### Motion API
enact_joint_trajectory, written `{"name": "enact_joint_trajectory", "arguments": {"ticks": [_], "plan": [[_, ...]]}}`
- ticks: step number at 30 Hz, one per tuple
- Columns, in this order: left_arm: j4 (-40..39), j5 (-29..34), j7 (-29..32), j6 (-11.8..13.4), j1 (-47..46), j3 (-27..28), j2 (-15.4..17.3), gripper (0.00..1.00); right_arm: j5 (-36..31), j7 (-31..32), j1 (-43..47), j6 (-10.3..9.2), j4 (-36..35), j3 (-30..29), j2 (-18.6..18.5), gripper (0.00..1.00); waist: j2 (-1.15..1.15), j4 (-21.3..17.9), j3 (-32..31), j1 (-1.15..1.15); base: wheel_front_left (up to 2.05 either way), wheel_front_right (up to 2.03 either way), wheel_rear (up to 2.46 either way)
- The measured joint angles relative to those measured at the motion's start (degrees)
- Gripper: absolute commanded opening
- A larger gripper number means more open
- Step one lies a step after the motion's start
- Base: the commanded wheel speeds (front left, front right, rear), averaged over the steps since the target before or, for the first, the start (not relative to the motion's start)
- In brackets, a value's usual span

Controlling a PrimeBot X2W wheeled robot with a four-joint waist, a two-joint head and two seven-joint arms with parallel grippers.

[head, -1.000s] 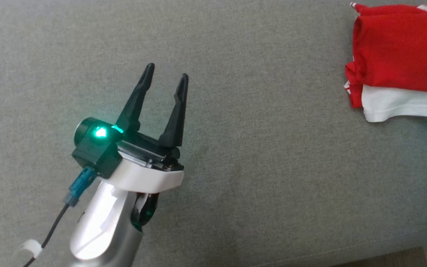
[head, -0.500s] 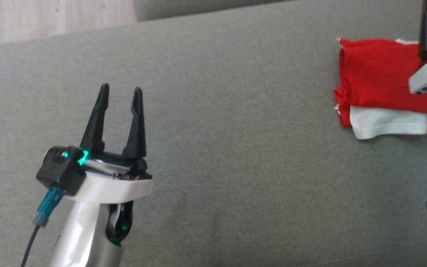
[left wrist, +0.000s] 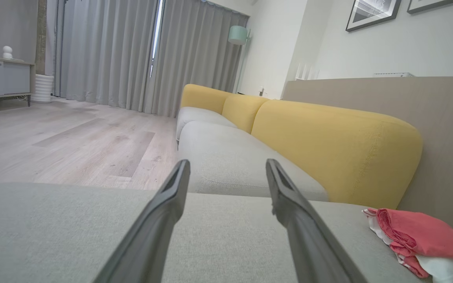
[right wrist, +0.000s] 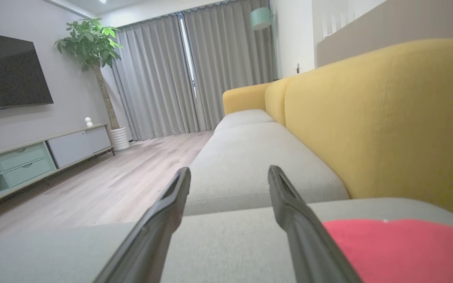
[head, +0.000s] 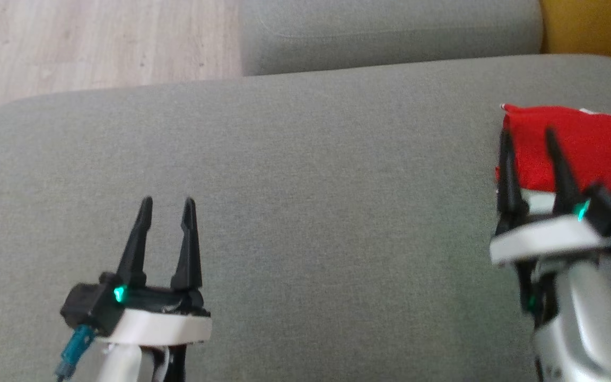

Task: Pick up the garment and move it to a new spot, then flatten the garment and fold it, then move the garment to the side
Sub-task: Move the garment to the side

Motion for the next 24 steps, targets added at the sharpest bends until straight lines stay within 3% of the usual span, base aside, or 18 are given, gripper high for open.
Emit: {"name": "enact_joint_trajectory", "arguments": {"ticks": [8, 24], "plan": [[0.8, -0.3, 0.0, 0.0, 4.2, 0.0, -0.3, 1.0, 4.6, -3.3, 11.1, 0.0, 3.8, 4.0, 0.7, 1.0, 0.0, 1.5, -2.4, 0.0, 0.0, 0.0, 0.0], [2.3, -2.1, 0.0, 0.0, 6.3, 1.6, -0.5, 1.0, 4.9, -3.5, 12.0, 0.0, 2.1, 4.7, 0.8, 1.0, 0.0, 1.5, -2.9, 0.01, 0.0, 0.0, 0.0]]}}
